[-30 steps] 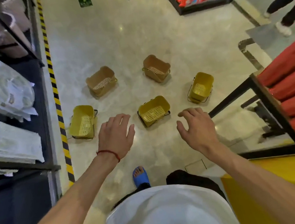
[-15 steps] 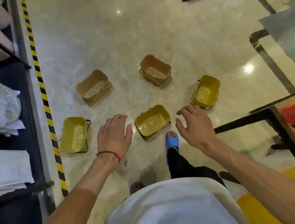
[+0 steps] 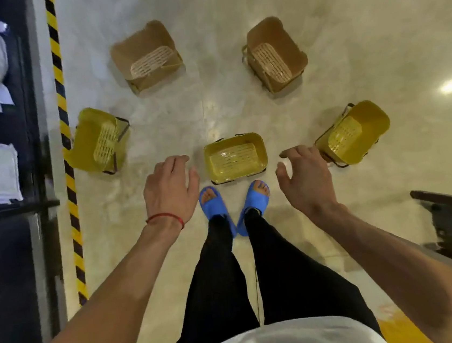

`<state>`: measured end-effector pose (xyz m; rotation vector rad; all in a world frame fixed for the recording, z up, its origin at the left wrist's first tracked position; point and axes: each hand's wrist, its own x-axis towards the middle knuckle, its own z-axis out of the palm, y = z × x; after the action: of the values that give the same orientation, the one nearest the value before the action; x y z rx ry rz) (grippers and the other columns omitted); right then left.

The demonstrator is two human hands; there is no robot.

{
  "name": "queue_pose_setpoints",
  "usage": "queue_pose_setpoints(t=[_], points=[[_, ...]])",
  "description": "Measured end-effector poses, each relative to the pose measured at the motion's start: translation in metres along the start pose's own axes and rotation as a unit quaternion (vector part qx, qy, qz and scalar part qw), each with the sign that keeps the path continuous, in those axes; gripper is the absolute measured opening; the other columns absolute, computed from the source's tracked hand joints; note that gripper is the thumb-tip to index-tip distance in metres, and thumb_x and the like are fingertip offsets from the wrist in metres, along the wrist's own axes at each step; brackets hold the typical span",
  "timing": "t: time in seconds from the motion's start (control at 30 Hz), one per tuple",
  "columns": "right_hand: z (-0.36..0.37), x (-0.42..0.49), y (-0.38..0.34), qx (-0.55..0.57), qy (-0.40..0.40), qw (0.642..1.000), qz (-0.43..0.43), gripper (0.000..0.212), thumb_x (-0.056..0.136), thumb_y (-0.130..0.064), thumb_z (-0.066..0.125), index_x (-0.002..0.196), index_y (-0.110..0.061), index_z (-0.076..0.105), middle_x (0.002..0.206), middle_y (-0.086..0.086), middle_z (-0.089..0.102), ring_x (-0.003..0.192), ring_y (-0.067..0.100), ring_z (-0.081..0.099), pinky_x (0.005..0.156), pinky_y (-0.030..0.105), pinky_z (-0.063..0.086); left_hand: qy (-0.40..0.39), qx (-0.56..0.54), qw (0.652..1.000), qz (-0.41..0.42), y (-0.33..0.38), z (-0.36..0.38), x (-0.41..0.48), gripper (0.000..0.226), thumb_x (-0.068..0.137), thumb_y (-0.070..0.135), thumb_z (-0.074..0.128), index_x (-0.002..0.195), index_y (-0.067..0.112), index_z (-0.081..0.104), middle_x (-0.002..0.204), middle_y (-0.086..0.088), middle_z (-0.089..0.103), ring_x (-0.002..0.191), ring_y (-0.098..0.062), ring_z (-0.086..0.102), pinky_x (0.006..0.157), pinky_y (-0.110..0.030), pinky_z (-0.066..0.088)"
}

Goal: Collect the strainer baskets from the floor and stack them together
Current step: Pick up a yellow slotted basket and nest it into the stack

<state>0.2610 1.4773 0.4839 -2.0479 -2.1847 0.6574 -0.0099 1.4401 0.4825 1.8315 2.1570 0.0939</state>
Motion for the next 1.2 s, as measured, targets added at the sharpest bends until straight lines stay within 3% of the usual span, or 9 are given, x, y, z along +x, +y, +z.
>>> queue_pose_setpoints(t=[0.33, 0.47, 0.73, 0.8, 0.83, 0.9, 1.0, 1.2], points=[[0.170, 0.081, 0.071, 0.033, -0.033, 0.998, 0.050, 0.033, 0.096, -0.028, 0.053, 0.121, -0.012, 0.065, 0.119, 0.005, 0.065, 0.114, 0.028, 0.053, 0.088, 0.042, 0.048, 0.002, -0.047, 0.998, -0.038, -0.034, 0.177, 0.057, 0.032, 0.095, 0.032, 0.049, 0.119, 0.015, 0.062, 0.113, -0.002, 0.065, 0.101, -0.024, 0.058, 0.078, -0.039, 0.051], [0.253, 0.109, 0.110, 0.042, -0.050, 0.994, 0.092, 0.039, 0.095, -0.031, 0.053, 0.130, -0.015, 0.058, 0.128, 0.002, 0.060, 0.120, 0.025, 0.049, 0.088, 0.040, 0.047, -0.038, -0.095, 0.989, -0.103, -0.056, 0.271, 0.075, 0.039, 0.097, 0.039, 0.046, 0.133, 0.023, 0.049, 0.129, 0.003, 0.057, 0.113, -0.021, 0.055, 0.088, -0.041, 0.049], [0.417, 0.165, 0.188, 0.092, -0.058, 0.987, 0.118, 0.055, 0.101, -0.036, 0.048, 0.148, -0.012, 0.036, 0.145, 0.009, 0.046, 0.131, 0.030, 0.043, 0.100, 0.040, 0.039, -0.030, -0.194, 0.954, -0.228, -0.099, 0.463, 0.119, 0.054, 0.092, 0.039, 0.050, 0.141, 0.021, 0.037, 0.141, 0.003, 0.044, 0.125, -0.017, 0.049, 0.097, -0.041, 0.046], [0.448, 0.177, 0.201, 0.117, -0.054, 0.985, 0.114, 0.049, 0.103, -0.034, 0.044, 0.144, -0.008, 0.038, 0.135, 0.013, 0.053, 0.120, 0.034, 0.051, 0.092, 0.039, 0.040, -0.024, -0.228, 0.942, -0.245, -0.104, 0.493, 0.127, 0.050, 0.094, 0.035, 0.049, 0.140, 0.019, 0.039, 0.137, 0.000, 0.048, 0.118, -0.017, 0.052, 0.096, -0.034, 0.045], [0.460, 0.181, 0.205, 0.133, -0.045, 0.983, 0.114, 0.044, 0.104, -0.033, 0.042, 0.139, -0.006, 0.040, 0.124, 0.014, 0.059, 0.109, 0.035, 0.055, 0.080, 0.037, 0.040, -0.021, -0.242, 0.937, -0.250, -0.104, 0.505, 0.130, 0.047, 0.095, 0.033, 0.047, 0.139, 0.018, 0.039, 0.132, -0.002, 0.053, 0.112, -0.017, 0.054, 0.092, -0.030, 0.045], [0.473, 0.187, 0.211, 0.150, -0.023, 0.981, 0.120, 0.032, 0.106, -0.028, 0.038, 0.127, -0.005, 0.042, 0.096, 0.009, 0.061, 0.083, 0.035, 0.056, 0.064, 0.033, 0.027, -0.007, -0.258, 0.929, -0.264, -0.103, 0.517, 0.134, 0.039, 0.100, 0.029, 0.042, 0.137, 0.017, 0.039, 0.111, -0.002, 0.062, 0.092, -0.019, 0.059, 0.079, -0.028, 0.046], [0.470, 0.186, 0.211, 0.149, -0.018, 0.980, 0.128, 0.029, 0.108, -0.027, 0.032, 0.121, -0.004, 0.045, 0.077, 0.005, 0.053, 0.066, 0.030, 0.046, 0.061, 0.032, 0.022, -0.002, -0.236, 0.931, -0.279, -0.101, 0.518, 0.133, 0.032, 0.104, 0.029, 0.032, 0.130, 0.014, 0.042, 0.086, -0.001, 0.061, 0.072, -0.020, 0.057, 0.063, -0.027, 0.039], [0.407, 0.173, 0.177, 0.121, -0.034, 0.985, 0.119, 0.030, 0.108, -0.024, 0.033, 0.121, -0.002, 0.048, 0.070, 0.005, 0.050, 0.061, 0.029, 0.042, 0.060, 0.034, 0.023, -0.027, -0.199, 0.935, -0.294, -0.094, 0.450, 0.118, 0.030, 0.104, 0.025, 0.033, 0.122, 0.008, 0.050, 0.081, -0.013, 0.062, 0.077, -0.035, 0.059, 0.061, -0.029, 0.029]])
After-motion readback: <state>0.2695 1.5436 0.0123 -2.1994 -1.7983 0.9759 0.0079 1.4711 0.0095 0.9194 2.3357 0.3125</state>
